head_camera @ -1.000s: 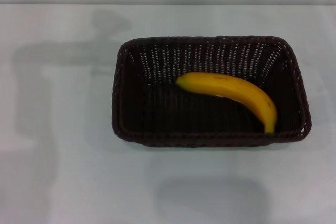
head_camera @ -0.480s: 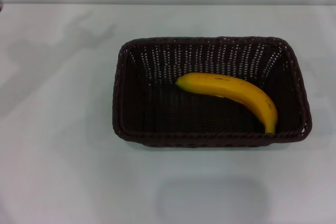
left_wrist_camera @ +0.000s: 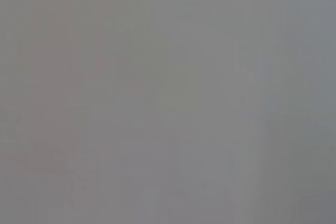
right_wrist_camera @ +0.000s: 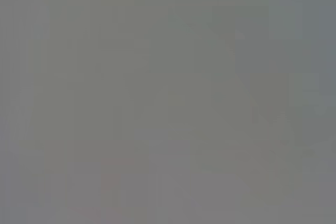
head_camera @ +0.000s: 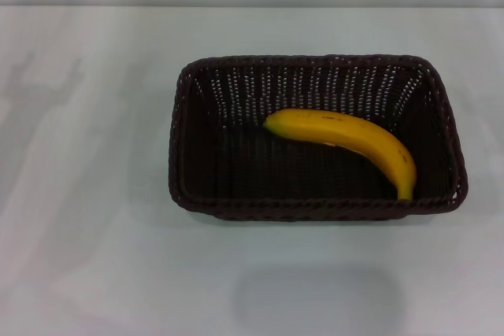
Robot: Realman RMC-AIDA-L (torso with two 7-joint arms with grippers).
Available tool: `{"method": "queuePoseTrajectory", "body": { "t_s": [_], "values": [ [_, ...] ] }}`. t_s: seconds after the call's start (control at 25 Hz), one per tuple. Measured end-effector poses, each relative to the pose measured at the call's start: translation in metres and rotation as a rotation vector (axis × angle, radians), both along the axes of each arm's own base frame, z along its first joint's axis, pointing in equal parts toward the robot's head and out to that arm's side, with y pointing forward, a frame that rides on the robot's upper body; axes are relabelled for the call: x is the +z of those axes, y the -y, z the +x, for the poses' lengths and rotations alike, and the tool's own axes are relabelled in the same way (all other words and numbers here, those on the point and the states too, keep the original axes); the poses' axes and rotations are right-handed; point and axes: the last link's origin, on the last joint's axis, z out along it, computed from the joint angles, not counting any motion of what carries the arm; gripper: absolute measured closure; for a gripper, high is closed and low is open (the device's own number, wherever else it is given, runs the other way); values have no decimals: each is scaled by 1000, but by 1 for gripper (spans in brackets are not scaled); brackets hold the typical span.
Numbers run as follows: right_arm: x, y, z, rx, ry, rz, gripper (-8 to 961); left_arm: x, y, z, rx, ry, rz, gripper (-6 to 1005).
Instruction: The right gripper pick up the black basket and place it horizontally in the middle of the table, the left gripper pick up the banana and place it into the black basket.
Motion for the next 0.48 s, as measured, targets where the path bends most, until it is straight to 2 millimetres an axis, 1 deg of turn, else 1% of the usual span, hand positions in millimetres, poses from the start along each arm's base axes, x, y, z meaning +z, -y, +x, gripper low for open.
{"method": "queuePoseTrajectory", "body": {
  "t_s": [0.12,0.2,0.48],
  "values": [
    [-1,1,1,-5,17,-3,78,-4,11,-6,25,-25,86,134],
    [-1,4,2,-2,18,0,78,-3,13,-8,42,-34,133,134],
    [-1,8,7,-27,10,1,78,-11,4,-3,72,-97,165,133]
  ]
}}
